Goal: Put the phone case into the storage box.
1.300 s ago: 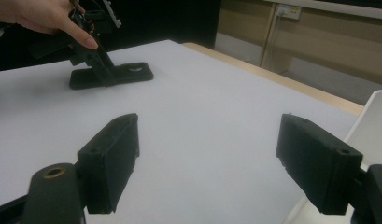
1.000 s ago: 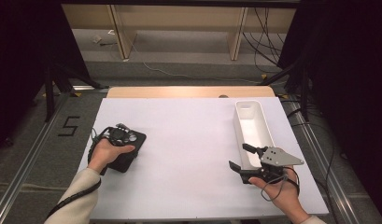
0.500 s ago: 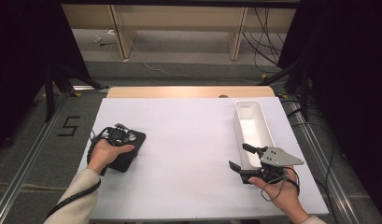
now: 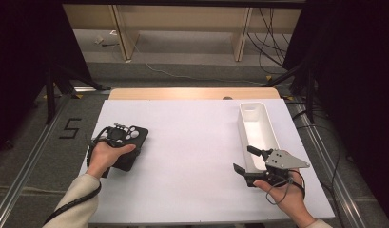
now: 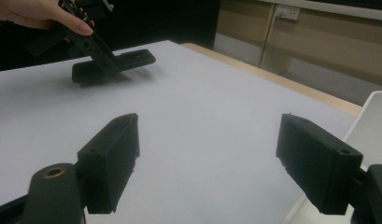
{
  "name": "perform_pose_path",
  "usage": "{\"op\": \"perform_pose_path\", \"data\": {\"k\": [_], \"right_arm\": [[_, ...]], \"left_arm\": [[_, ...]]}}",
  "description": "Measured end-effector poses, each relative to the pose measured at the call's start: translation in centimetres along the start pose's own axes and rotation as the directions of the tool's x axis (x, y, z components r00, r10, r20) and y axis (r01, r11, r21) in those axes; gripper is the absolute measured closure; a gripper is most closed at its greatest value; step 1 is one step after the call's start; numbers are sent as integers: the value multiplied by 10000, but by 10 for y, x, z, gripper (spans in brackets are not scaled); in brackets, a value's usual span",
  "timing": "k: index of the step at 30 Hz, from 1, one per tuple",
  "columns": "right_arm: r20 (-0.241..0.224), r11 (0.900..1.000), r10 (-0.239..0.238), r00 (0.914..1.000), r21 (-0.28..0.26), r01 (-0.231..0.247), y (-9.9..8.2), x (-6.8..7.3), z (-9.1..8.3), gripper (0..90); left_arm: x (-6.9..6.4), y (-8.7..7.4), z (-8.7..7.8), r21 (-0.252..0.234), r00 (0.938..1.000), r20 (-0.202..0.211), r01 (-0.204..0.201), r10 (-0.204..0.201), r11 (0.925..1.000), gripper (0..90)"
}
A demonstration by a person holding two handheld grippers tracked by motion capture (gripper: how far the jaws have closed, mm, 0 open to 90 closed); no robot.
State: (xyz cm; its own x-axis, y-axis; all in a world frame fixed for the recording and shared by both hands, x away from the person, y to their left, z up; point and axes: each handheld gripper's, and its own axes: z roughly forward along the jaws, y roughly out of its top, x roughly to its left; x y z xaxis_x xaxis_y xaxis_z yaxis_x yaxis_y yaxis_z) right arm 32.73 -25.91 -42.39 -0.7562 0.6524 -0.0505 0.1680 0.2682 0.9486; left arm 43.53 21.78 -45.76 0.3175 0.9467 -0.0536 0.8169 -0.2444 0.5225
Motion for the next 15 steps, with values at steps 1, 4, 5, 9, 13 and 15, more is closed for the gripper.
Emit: {"op": "perform_pose_path", "data": {"k": [1,4,5,9,13,15], "right_arm": [[2,10000,-9,10000,-4,9,0,0,0,223],[-1,10000,-6,10000,5,6,0,0,0,223],[-4,10000,-5,10000,-3,5,0,0,0,223],[4,10000,-6,10000,-9,6,0,0,0,223],[7,10000,0,10000,-18,1,0,0,0,223],[17,10000,-11,10000,-28,11,0,0,0,223]], "left_arm": [[-1,0,-1,-116,10000,-7,59,-59,9999,146],[-1,0,-4,-420,10000,12,78,-78,9991,146],[-2,0,-4,-498,9999,41,121,-119,9987,146],[-4,0,-5,-727,9999,62,114,-110,9973,146],[-5,0,-8,-1033,10000,35,38,-35,9946,145],[-6,0,-10,-1209,10000,38,1,3,9927,145]]}}
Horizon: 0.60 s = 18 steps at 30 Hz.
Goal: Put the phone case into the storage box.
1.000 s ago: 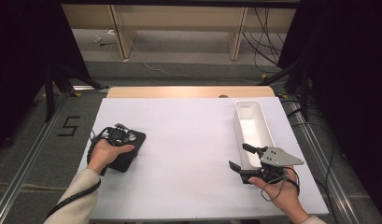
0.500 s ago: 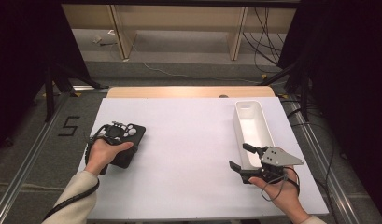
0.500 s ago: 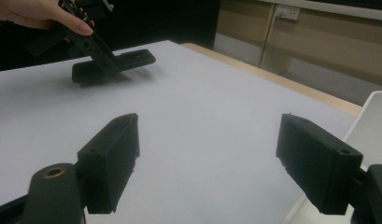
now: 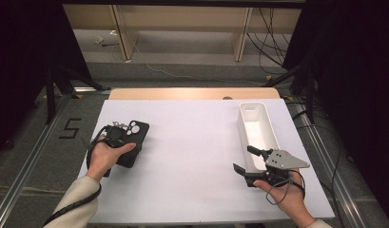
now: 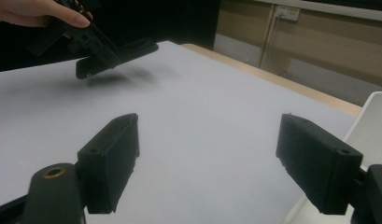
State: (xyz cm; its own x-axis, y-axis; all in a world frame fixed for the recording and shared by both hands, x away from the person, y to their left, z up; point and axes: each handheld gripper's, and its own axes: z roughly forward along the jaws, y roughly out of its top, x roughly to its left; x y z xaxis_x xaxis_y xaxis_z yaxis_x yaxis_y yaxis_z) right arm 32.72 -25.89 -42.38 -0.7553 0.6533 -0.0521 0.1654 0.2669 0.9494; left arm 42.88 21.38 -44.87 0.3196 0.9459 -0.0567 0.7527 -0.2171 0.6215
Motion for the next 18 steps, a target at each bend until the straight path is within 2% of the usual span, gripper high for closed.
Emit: {"op": "perform_pose_path", "data": {"k": [9,18], "right_arm": [[-3,10000,10,10000,-17,-10,0,0,0,223],[-31,10000,27,10000,-20,-27,0,0,0,223]], "left_arm": [[-7,1,-7,-882,9997,-96,-227,219,9958,144],[-17,2,-12,-1755,9993,-107,-376,363,9838,144]]}}
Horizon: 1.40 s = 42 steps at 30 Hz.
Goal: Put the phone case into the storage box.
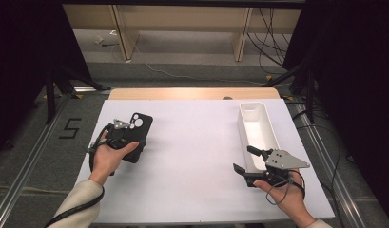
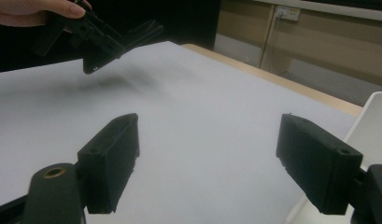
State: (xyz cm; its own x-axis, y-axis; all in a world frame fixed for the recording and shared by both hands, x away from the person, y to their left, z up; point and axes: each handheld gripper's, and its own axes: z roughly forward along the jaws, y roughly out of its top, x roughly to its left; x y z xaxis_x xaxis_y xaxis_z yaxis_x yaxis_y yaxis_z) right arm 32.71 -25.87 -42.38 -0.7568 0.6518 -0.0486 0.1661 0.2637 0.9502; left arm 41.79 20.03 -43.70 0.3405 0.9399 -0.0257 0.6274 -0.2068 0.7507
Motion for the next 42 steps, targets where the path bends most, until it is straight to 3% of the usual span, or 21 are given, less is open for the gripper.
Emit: {"op": "perform_pose_path", "data": {"k": [15,26,42], "right_arm": [[19,10000,-6,10000,17,6,0,0,0,223],[42,10000,-26,10000,9,26,0,0,0,224],[25,10000,29,10000,-54,-29,2,2,1,225]], "left_arm": [[-14,-4,-9,-738,9997,-43,-261,259,9969,143],[-23,-7,-17,-1310,9989,-60,-472,468,9903,143],[-40,-11,-27,-1785,9959,75,-871,899,9801,143]]}}
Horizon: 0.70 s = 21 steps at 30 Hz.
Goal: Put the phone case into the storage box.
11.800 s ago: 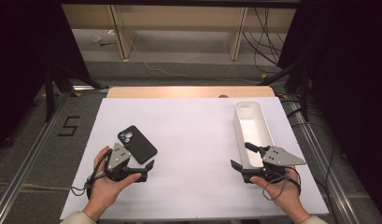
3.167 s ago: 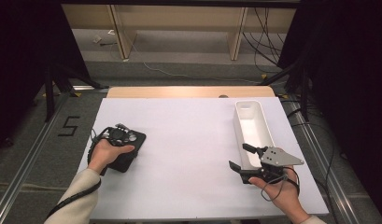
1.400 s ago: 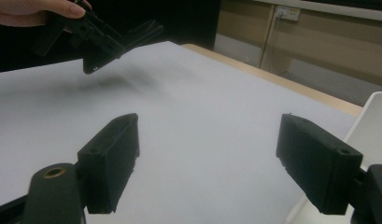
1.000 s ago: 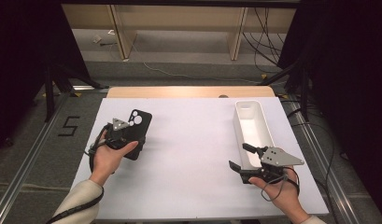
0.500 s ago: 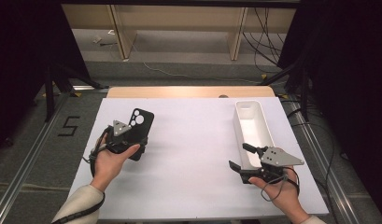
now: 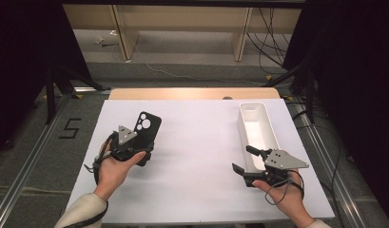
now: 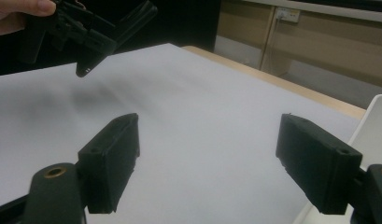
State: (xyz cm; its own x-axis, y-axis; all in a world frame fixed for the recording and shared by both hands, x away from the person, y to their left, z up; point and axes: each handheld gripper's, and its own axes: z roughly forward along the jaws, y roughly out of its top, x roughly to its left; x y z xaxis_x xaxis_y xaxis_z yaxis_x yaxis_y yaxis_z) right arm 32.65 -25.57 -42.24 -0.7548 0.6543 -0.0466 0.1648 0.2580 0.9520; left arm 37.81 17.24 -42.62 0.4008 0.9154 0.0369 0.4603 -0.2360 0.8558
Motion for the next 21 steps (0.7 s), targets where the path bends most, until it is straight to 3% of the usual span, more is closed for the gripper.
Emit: {"op": "perform_pose_path", "data": {"k": [21], "right_arm": [[-155,9987,264,9995,-423,-270,9,7,14,232]], "left_arm": [[-23,2,-4,-334,9983,436,-384,399,9987,143]]}}
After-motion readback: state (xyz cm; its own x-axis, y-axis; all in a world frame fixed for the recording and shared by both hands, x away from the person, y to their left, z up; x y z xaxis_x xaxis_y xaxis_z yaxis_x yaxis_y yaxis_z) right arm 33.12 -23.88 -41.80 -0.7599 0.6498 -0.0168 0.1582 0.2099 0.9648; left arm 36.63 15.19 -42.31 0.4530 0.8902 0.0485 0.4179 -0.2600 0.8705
